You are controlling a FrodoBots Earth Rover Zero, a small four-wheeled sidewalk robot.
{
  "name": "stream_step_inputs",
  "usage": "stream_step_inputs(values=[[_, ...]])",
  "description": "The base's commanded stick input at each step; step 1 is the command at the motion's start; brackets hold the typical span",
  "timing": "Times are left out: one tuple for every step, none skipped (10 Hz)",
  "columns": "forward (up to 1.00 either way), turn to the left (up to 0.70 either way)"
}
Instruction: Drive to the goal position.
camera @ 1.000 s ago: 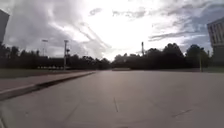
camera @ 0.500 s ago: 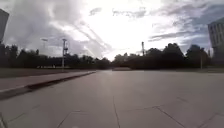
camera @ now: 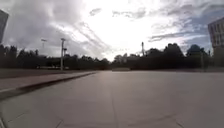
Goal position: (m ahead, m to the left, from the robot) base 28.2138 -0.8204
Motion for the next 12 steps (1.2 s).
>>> stream_step_inputs(values=[[0.7,0.0],[0.7,0.0],[0.7,0.0],[0.7,0.0],[0.7,0.0],[0.7,0.0],[0.7,0.0],[0.7,0.0],[0.7,0.0],[0.7,0.0],[0.7,0.0],[0.7,0.0]])
